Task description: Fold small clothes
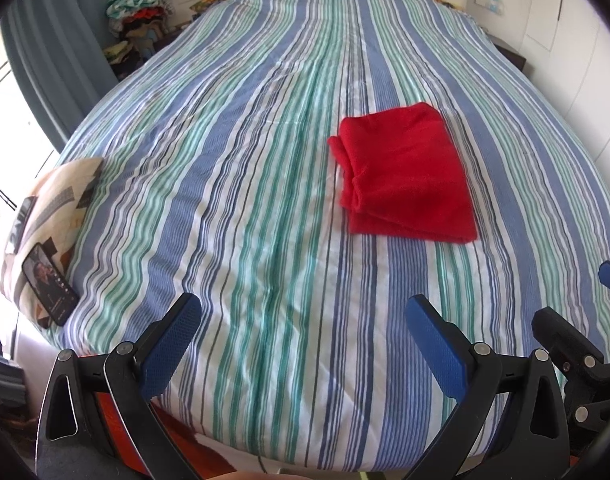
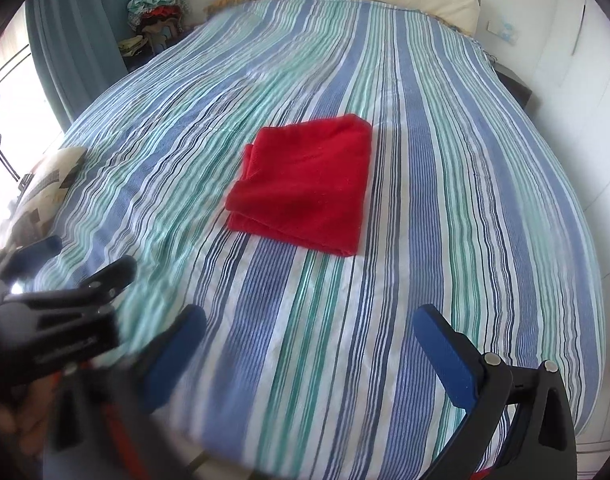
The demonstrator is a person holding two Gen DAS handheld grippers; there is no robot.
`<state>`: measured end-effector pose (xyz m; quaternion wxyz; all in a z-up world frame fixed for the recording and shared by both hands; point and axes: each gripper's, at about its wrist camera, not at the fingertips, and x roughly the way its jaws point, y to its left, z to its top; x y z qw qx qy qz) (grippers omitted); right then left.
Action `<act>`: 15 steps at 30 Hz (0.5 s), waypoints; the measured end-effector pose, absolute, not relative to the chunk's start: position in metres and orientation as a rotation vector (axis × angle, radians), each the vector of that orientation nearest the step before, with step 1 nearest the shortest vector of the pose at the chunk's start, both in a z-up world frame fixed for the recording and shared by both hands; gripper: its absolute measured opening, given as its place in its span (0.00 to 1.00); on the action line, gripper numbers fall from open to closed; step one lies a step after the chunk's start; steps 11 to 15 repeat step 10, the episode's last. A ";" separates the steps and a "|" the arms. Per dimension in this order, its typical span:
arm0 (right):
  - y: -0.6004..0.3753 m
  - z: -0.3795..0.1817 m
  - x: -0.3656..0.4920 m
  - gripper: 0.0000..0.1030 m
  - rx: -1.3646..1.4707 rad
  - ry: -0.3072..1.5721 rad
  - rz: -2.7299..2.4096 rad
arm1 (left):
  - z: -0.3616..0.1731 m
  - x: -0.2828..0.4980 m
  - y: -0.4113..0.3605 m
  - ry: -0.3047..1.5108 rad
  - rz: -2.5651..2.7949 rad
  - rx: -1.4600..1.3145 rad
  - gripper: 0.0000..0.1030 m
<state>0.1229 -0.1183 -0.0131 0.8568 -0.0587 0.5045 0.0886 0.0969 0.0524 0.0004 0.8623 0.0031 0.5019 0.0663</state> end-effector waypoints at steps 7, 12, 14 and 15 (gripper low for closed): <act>-0.120 -0.013 0.123 0.99 -0.117 1.058 0.186 | -0.003 0.095 0.047 1.043 0.159 0.039 0.99; -0.120 -0.014 0.124 0.99 -0.112 1.059 0.186 | 0.000 0.093 0.043 1.030 0.158 0.053 0.99; -0.120 -0.014 0.124 0.99 -0.112 1.059 0.186 | 0.000 0.093 0.043 1.030 0.158 0.053 0.99; -0.120 -0.014 0.124 0.99 -0.112 1.059 0.186 | 0.000 0.093 0.043 1.030 0.158 0.053 0.99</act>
